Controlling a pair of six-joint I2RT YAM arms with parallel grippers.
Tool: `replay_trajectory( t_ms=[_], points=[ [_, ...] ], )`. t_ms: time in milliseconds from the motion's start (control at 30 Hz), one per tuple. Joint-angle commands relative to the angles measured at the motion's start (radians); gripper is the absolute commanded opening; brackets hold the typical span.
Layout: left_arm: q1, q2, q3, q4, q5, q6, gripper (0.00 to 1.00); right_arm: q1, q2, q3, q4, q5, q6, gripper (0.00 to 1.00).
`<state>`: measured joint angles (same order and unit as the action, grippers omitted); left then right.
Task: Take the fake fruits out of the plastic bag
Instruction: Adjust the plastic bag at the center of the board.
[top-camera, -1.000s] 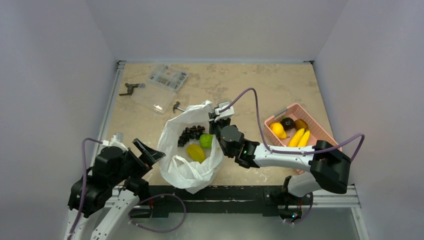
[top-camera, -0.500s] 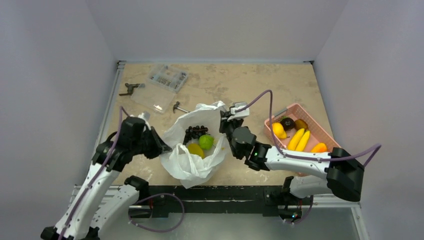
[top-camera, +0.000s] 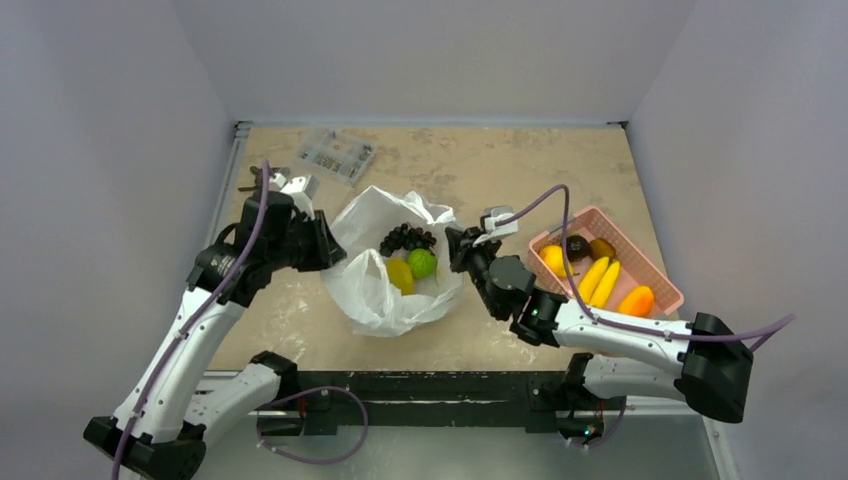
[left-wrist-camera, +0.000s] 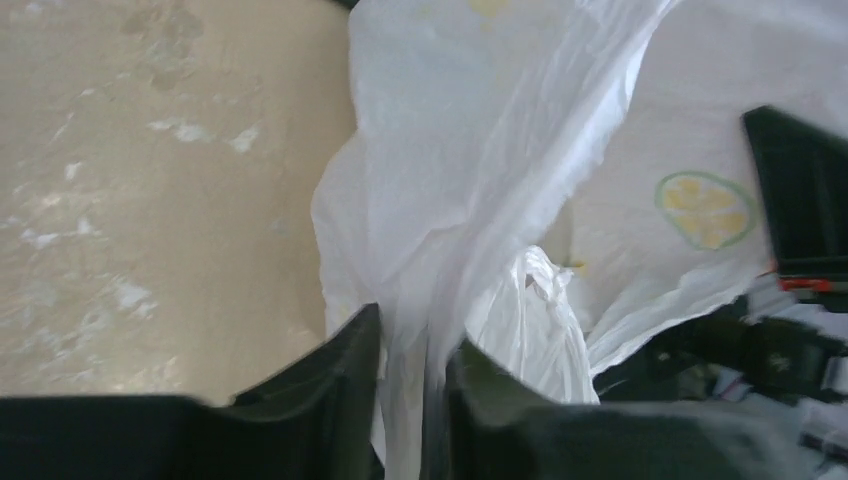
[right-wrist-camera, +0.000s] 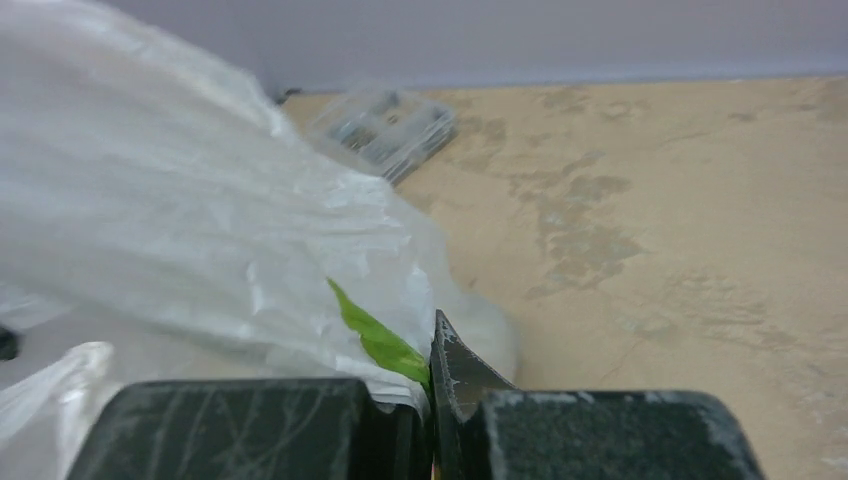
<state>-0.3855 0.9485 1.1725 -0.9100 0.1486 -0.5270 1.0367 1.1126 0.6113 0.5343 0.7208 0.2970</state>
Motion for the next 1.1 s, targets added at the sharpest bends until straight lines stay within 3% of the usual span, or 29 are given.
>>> replay_trajectory(
  t_ms=[0, 67, 100, 133, 233, 367, 500, 633, 700, 800, 900, 967, 1000, 1067],
  points=[
    [0.016, -0.118, -0.215, -0.043, -0.101, -0.018, 0.42, 0.081, -0.015, -0.055, -0.026, -0.197, 0.067, 0.01],
    [0.016, -0.205, -0.289, -0.094, -0.117, -0.085, 0.6, 0.094, -0.016, -0.064, -0.04, -0.257, 0.072, 0.04],
    [0.016, -0.252, -0.321, -0.118, -0.113, -0.124, 0.75, 0.098, -0.018, -0.065, -0.047, -0.284, 0.067, 0.05],
    [0.015, -0.308, -0.344, -0.143, -0.11, -0.168, 0.82, 0.099, -0.021, -0.065, -0.052, -0.306, 0.057, 0.12],
    [0.016, -0.453, -0.37, -0.237, -0.12, -0.3, 0.87, 0.101, -0.025, -0.052, -0.077, -0.332, 0.023, 0.37],
    [0.016, -0.602, -0.393, -0.301, -0.085, -0.508, 0.88, 0.102, -0.026, -0.008, -0.162, -0.295, 0.002, 0.55],
    [0.016, -0.669, -0.551, -0.032, 0.156, -0.604, 0.95, 0.102, -0.03, 0.026, -0.254, -0.246, -0.001, 0.78],
    [0.017, -0.562, -0.638, 0.139, 0.254, -0.612, 0.96, 0.102, -0.026, 0.076, -0.313, -0.219, -0.082, 0.97],
    [0.015, -0.494, -0.632, 0.171, 0.251, -0.553, 0.9, 0.102, -0.01, 0.101, -0.301, -0.215, -0.138, 0.99],
    [0.014, -0.434, -0.629, 0.217, 0.265, -0.497, 0.6, 0.102, 0.049, 0.167, -0.277, -0.19, -0.223, 0.99],
    [0.015, -0.422, -0.599, 0.226, 0.269, -0.459, 0.37, 0.098, 0.145, 0.236, -0.192, -0.116, -0.266, 0.97],
    [0.015, -0.411, -0.566, 0.227, 0.273, -0.435, 0.21, 0.085, 0.213, 0.321, -0.199, -0.066, -0.276, 0.83],
    [0.016, -0.393, -0.54, 0.22, 0.278, -0.405, 0.03, 0.078, 0.245, 0.359, -0.21, -0.037, -0.269, 0.72],
    [0.016, -0.33, -0.461, 0.169, 0.269, -0.337, 0.0, 0.052, 0.278, 0.396, -0.208, 0.033, -0.244, 0.34]
  ],
)
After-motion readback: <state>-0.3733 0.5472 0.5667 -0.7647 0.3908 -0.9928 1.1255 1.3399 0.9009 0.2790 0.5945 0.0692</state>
